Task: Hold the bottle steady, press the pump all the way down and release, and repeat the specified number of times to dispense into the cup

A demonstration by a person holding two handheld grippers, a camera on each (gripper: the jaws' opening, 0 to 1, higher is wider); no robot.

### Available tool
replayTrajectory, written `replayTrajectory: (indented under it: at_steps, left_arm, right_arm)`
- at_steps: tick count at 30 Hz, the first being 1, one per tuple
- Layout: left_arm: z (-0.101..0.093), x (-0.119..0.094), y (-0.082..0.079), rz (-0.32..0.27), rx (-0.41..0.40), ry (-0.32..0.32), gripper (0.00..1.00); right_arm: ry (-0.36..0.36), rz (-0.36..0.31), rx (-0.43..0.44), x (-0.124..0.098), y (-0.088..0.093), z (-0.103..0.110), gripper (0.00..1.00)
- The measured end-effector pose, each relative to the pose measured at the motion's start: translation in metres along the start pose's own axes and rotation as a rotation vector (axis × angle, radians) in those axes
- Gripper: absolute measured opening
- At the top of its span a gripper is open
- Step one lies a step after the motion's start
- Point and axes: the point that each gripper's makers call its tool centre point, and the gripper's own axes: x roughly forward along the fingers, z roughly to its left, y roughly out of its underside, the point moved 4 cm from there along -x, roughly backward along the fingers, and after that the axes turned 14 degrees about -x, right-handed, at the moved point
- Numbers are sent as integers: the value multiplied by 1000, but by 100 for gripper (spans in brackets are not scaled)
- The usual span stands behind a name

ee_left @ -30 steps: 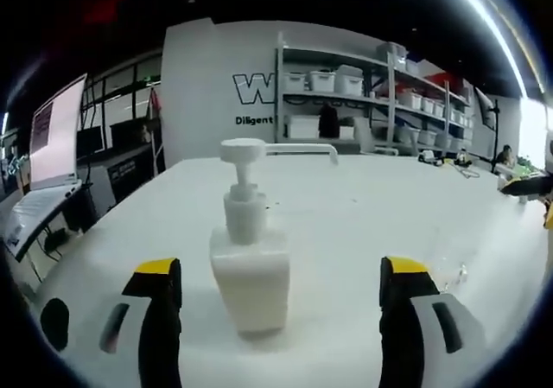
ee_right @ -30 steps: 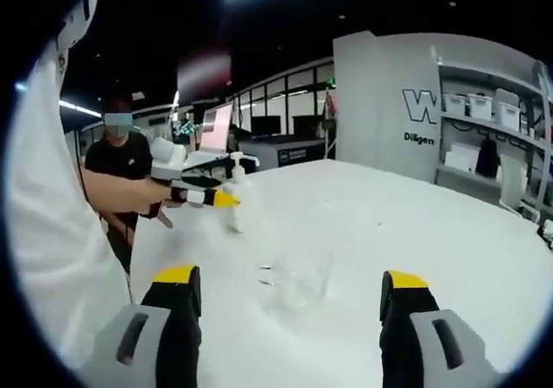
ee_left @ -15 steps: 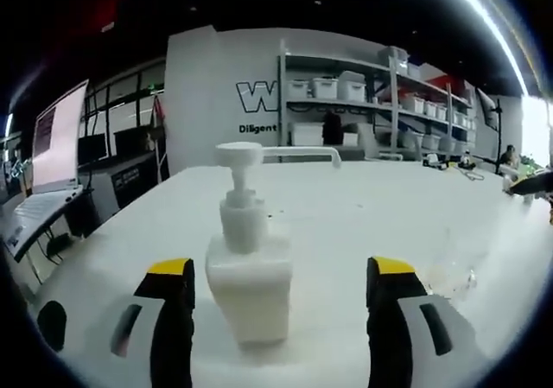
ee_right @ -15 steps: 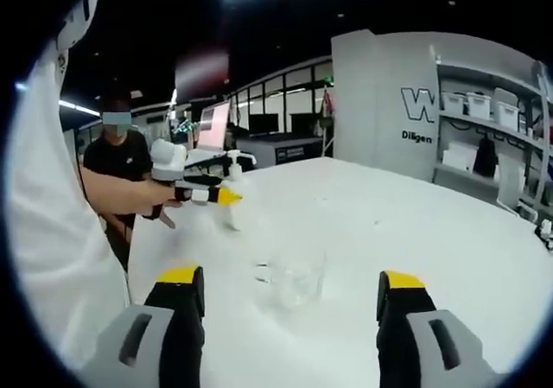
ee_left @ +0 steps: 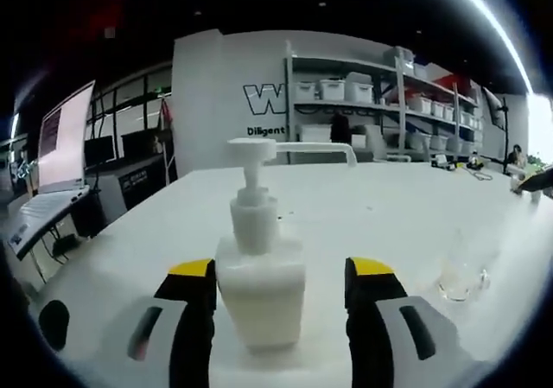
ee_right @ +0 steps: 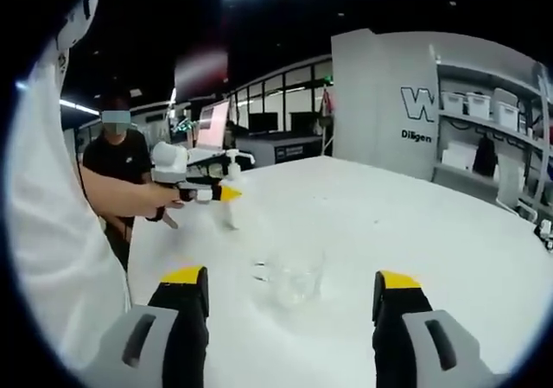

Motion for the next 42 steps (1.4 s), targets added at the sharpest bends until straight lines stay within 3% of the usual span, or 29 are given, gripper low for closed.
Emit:
replayTrajectory:
  at_steps: [5, 7, 9, 10, 11, 12, 13, 26, 34, 35, 37, 38, 42]
  left_arm:
    - [4, 2, 0, -9, -10, -20, 49]
    - [6, 4, 1, 1, 20, -30, 47]
    - [8, 3, 0, -7, 7, -39, 44]
    - [9, 4, 0, -3, 13, -40, 43]
    - [11, 4, -1, -8, 4, -47, 42]
    - [10, 5, -1, -7, 6, -44, 42]
    - [9, 4, -1, -7, 13, -47, 42]
    - [9, 4, -1, -8, -1, -37, 41]
    - [2, 4, 1, -11, 14, -9, 41]
    - [0, 4, 1, -9, 16, -2, 41]
    - [-4, 4, 2, -6, 16, 13, 41]
    - [-6, 4, 3, -4, 14, 21, 41]
    - [-17, 3, 6, 3, 33, 58, 40]
  right_arm:
    - [12, -6, 23, 0, -2, -3, 76]
    - [2, -1, 33, 0, -1, -2, 74]
    - [13, -4, 2, 0, -2, -3, 74]
    - [4, -5, 61, 0, -2, -2, 74]
    - [10, 0, 23, 0, -2, -3, 74]
    - [14, 3, -17, -1, -2, -4, 74]
    - [10, 0, 20, 0, -2, -3, 73]
    - [4, -1, 14, 1, -5, -3, 69]
    - [5, -4, 0, 1, -6, -3, 68]
    - [-3, -9, 36, 1, -7, -2, 67]
    - [4, -7, -28, 1, -8, -3, 68]
    - [2, -3, 13, 1, -7, -2, 69]
    - [-1, -11, 17, 1, -9, -3, 66]
